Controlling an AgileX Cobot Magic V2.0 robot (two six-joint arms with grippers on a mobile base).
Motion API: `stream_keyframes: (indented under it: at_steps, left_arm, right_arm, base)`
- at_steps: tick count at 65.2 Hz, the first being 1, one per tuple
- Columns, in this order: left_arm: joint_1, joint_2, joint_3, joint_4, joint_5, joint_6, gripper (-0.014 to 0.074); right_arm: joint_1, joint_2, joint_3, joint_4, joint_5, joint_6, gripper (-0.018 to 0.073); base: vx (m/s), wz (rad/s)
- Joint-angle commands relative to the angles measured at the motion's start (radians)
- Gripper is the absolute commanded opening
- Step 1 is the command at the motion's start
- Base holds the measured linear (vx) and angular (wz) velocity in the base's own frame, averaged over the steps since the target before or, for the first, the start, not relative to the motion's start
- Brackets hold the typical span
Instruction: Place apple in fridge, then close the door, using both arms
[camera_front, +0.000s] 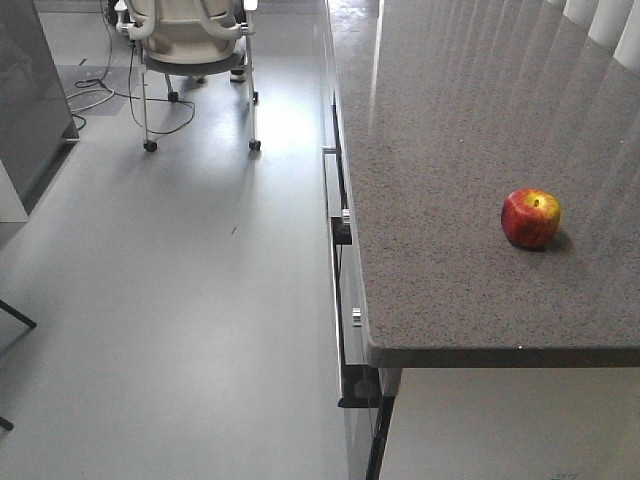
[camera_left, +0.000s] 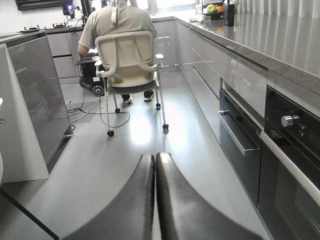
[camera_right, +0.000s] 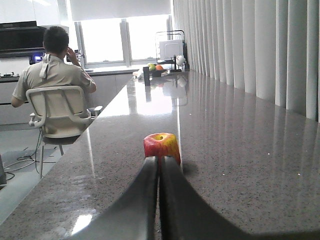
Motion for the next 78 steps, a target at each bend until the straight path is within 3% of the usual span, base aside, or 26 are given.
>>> stream_keyframes:
  at_steps: [1, 78]
  left_arm:
    - [0.000, -0.013, -0.017, -0.009, -0.077, -0.004, -0.0006]
    - [0.000, -0.013, -0.017, -0.009, -0.077, -0.004, -0.0006]
  right_arm:
    - [-0.007, -0.013, -0.004, -0.008, -0.074, -0.008, -0.0003]
    - [-0.007, -0.013, -0.005, -0.002, -0.083, 0.013, -0.0003]
  base:
    - [0.00, 0.00]
    - [0.00, 0.00]
